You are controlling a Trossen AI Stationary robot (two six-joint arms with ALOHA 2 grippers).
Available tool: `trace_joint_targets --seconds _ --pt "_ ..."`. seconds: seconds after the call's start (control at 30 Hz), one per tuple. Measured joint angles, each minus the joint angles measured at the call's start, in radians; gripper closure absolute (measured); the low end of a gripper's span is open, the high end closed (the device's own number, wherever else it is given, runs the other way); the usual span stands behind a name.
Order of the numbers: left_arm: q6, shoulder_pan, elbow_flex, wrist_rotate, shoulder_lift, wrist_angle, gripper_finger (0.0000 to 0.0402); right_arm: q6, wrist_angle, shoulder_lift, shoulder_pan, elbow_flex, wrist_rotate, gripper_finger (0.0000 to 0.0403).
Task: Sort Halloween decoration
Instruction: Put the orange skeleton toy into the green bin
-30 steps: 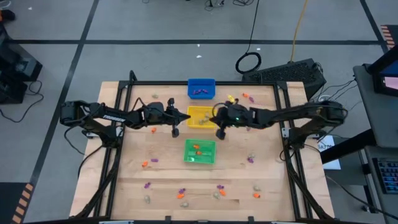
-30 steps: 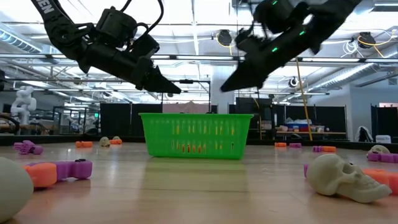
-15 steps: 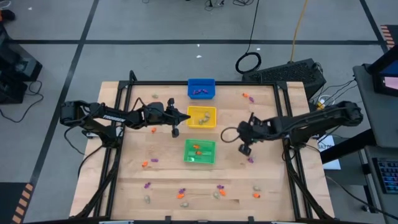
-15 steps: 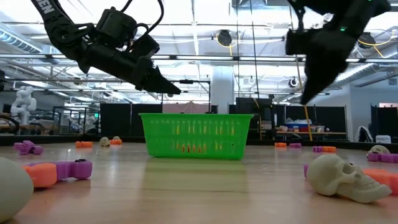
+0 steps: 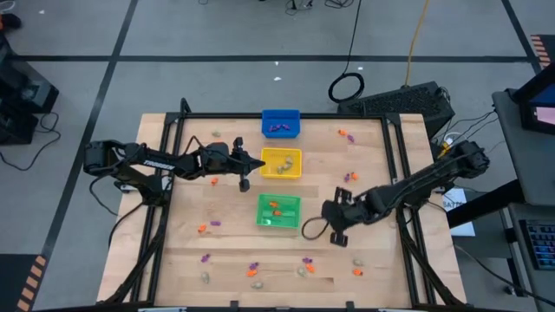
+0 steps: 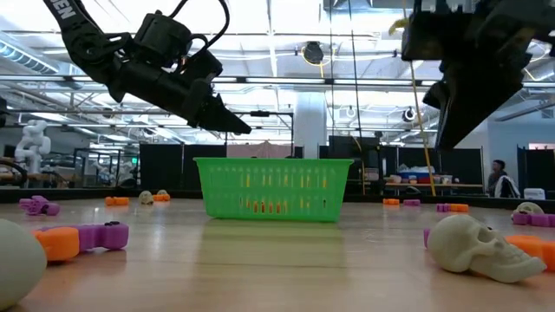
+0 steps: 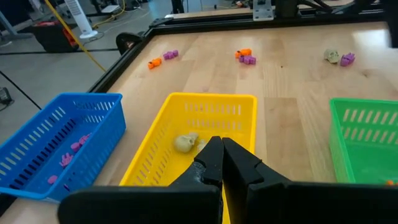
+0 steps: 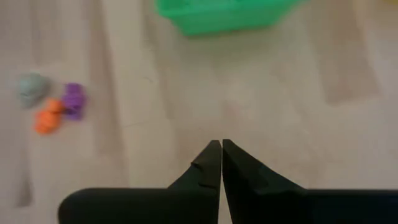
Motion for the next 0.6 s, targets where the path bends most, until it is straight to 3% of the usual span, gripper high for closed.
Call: trace_joint_targets --seconds 0.3,0.47,0.6 --pt "-0.001 0.0 0.0 0.0 0.0 -0.008 0.04 0.076 0.218 0.167 0.117 0.029 -0.083 0.0323" --pt "-0.001 -0.002 0.0 0.001 0.0 -0.008 0.04 0.223 0.205 0.215 0.179 0.083 -0.11 0.0273" --pt "-0.001 -0.002 0.0 0.006 0.0 -0.009 0.04 0.31 0.196 0.266 0.226 0.17 -0.105 0.0256"
